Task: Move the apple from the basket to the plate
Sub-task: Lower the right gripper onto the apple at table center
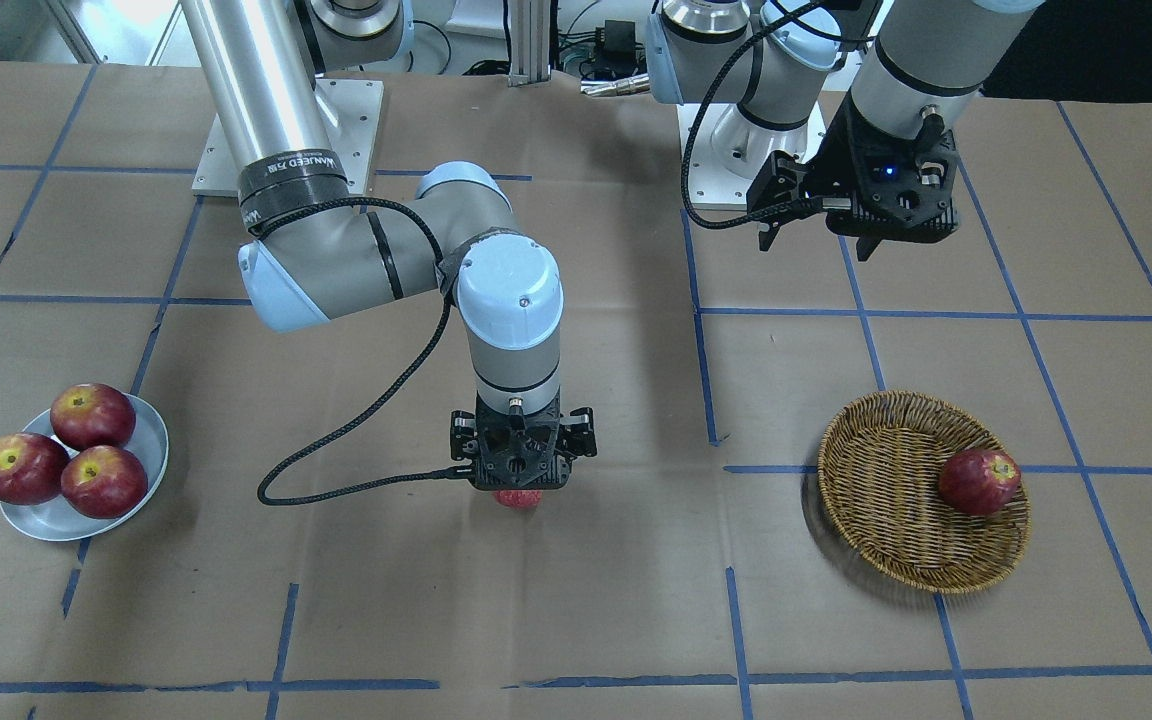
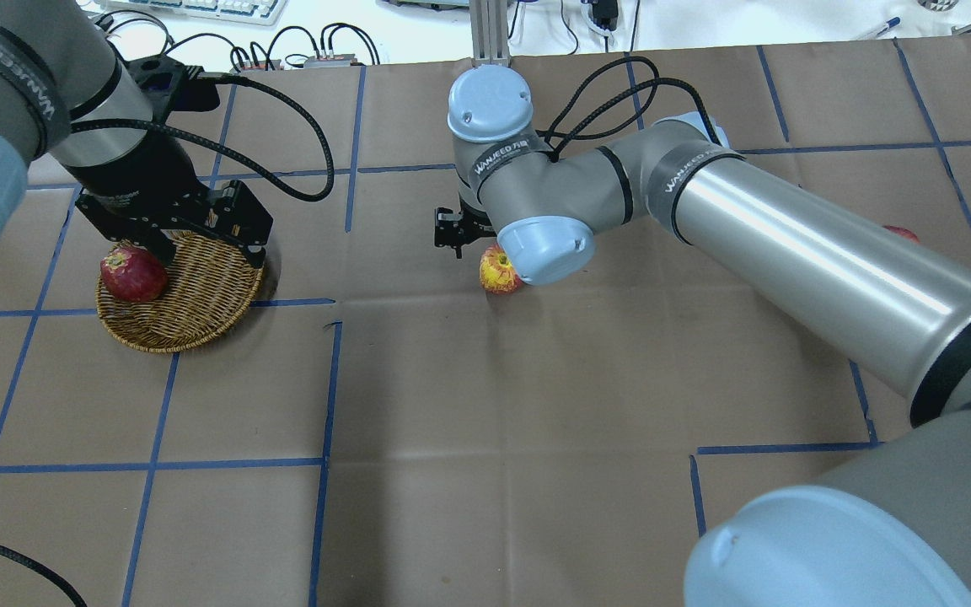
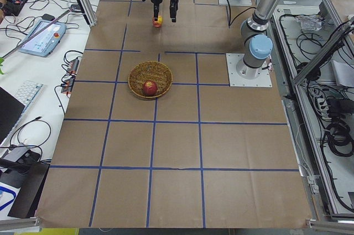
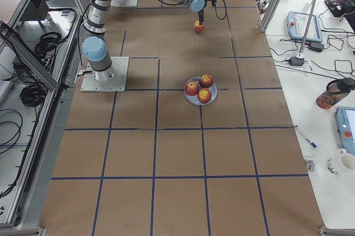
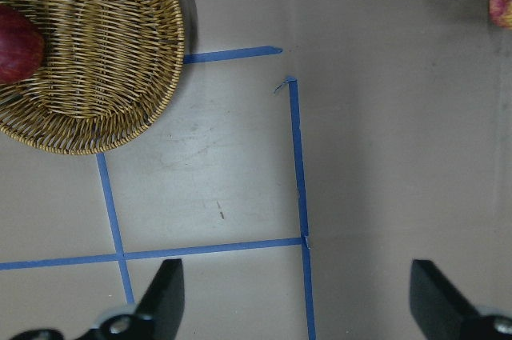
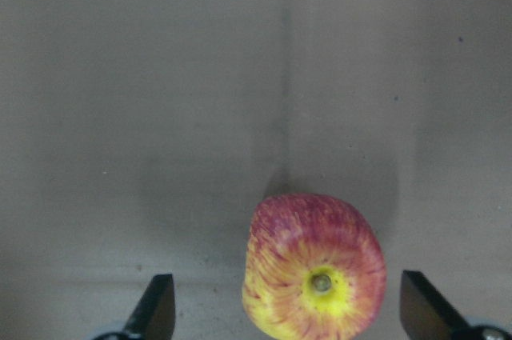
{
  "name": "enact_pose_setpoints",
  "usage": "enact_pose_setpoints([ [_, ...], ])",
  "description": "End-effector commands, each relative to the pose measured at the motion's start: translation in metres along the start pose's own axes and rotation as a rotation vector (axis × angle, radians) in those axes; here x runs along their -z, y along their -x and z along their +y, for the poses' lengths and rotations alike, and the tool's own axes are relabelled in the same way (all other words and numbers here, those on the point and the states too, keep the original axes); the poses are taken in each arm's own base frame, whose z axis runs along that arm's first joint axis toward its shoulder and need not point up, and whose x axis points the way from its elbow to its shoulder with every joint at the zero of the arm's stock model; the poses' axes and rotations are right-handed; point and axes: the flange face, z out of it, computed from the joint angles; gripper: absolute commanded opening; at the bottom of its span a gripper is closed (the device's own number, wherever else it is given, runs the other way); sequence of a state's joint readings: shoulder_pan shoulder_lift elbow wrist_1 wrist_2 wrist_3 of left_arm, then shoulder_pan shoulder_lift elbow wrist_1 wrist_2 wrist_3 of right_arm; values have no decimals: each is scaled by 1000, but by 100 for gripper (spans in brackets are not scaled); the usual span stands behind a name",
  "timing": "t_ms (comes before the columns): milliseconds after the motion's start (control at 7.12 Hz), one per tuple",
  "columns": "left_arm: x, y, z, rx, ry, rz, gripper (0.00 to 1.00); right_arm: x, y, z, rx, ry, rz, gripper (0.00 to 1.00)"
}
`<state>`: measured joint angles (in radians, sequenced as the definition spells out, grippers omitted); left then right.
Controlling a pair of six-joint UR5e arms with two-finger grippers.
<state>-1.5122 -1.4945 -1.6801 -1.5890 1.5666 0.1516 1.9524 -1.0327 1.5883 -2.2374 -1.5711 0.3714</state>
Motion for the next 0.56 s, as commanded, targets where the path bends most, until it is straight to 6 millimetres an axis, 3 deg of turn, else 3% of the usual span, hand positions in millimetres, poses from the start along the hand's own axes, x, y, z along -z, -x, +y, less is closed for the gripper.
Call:
enact_pose_setpoints([
  [0,16,-5,11,49,-39,-3,99,-6,-9,-1,34,-28,47,100],
  [140,-2,-4,4,85,-1,-2,99,-13,-8,0,33,-17,43,100],
  [421,-2,-7,5,61,-1,-25,99,-35,-4,3,32,16,46,100],
])
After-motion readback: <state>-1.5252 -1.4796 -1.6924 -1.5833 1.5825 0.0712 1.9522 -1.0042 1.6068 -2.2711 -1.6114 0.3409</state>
